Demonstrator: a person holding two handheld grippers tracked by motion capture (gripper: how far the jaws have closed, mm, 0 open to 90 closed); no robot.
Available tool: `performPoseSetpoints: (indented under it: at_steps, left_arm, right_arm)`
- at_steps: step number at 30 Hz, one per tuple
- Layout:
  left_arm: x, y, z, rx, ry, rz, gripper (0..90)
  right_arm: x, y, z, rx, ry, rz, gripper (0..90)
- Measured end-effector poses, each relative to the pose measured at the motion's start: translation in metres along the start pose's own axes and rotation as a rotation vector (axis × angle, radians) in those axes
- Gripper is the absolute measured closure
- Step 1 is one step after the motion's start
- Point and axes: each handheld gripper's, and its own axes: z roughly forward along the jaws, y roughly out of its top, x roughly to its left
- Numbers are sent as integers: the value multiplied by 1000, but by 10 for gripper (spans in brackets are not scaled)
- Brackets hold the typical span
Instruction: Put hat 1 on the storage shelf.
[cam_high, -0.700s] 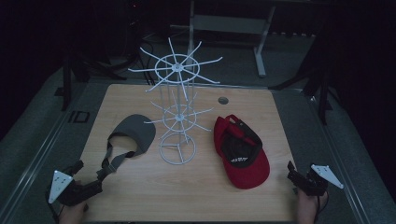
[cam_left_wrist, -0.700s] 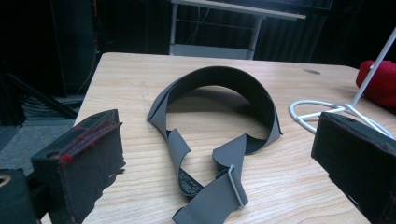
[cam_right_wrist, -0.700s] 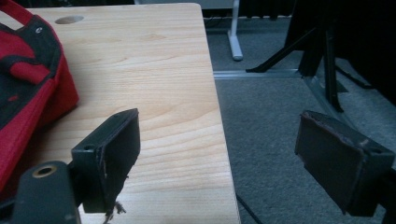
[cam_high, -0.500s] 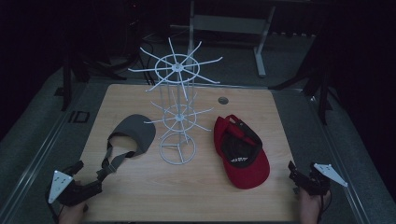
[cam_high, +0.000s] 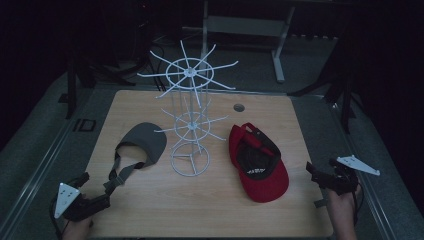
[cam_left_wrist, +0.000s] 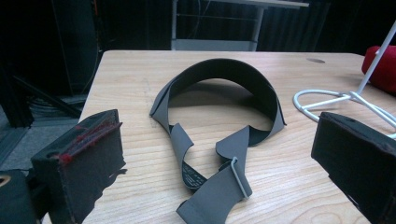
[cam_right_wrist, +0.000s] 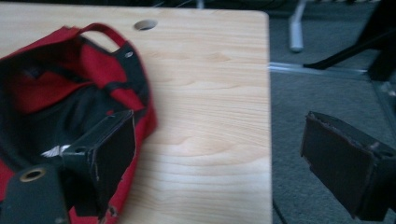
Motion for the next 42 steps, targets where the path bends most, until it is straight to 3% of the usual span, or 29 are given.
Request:
performPoseSetpoints:
  at_steps: [2,7,13,16,19,24,29,35,42]
  left_arm:
    - [0,1,0,-1,3,9,26]
    - [-2,2,0,10,7,35,25]
    - [-5,3,-1,10,2,38,26]
    - [-7,5,-1,11,4,63,25]
    - [-6,6,-2,-30,-18,37,25]
    - [-8,4,-1,-22,-32,50,26]
    - [-8,4,0,-13,-45,36,25]
    - [-9,3,2,-2,-52,51,25]
    - [-10,2,2,5,-60,50,25]
  right_arm:
    - [3,6,5,26,19,-39,104]
    - [9,17,22,60,90,-52,104]
    - [16,27,37,87,118,-73,104]
    - [23,32,47,99,145,-107,104]
    - [29,37,55,99,158,-126,104]
    - [40,45,69,118,190,-145,106]
    - [50,54,87,136,210,-190,134]
    - [61,53,116,179,241,-230,146]
    - [67,47,141,223,236,-266,154]
